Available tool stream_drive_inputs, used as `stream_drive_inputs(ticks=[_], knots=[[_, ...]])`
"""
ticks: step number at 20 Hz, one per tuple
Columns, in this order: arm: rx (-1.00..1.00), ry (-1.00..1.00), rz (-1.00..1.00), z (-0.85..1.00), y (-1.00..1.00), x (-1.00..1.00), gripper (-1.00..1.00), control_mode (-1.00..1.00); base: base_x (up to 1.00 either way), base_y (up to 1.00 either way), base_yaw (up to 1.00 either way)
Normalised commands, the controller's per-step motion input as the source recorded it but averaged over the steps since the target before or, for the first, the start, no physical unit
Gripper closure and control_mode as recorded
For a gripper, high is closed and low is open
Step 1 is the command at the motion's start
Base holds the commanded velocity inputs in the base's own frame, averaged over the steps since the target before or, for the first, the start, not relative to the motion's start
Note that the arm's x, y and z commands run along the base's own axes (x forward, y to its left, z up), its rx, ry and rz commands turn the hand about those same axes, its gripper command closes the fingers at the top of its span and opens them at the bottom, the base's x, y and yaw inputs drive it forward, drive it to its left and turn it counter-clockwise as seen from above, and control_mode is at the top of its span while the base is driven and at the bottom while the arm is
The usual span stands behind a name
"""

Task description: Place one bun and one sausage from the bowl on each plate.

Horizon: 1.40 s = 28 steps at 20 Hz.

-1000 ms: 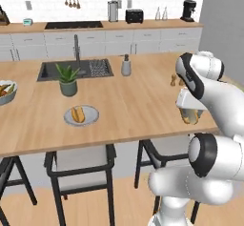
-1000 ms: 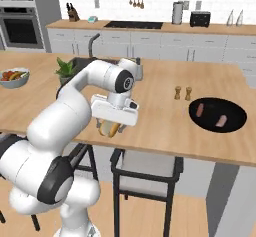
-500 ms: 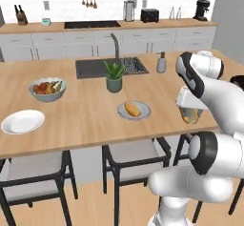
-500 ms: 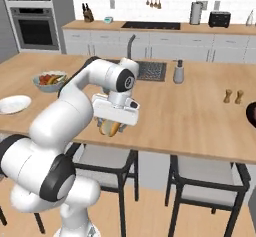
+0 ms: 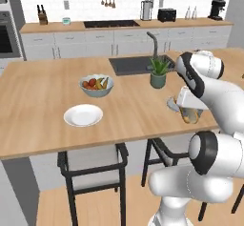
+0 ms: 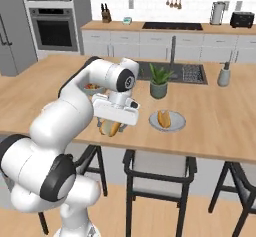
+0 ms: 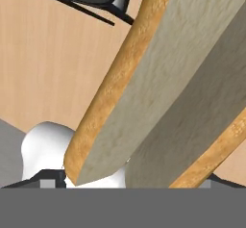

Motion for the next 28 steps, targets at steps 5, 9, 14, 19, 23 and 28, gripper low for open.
stream_drive_inputs(ticks=[5, 9, 14, 19, 23, 28], knots=[[0.0, 0.0, 0.0, 0.0, 0.0, 0.0, 1.0, 1.0, 0.07, 1.0, 0.0], [0.0, 0.0, 0.0, 0.0, 0.0, 0.0, 1.0, 1.0, 0.15, 0.97, 0.0], [0.0, 0.0, 0.0, 0.0, 0.0, 0.0, 1.0, 1.0, 0.41, 0.58, 0.0], [0.0, 0.0, 0.0, 0.0, 0.0, 0.0, 1.0, 1.0, 0.54, 0.34, 0.0], [0.0, 0.0, 0.0, 0.0, 0.0, 0.0, 1.0, 1.0, 0.35, 0.24, 0.0], [0.0, 0.0, 0.0, -0.06, 0.29, 0.47, 1.0, -1.0, 0.0, 0.0, 0.0]])
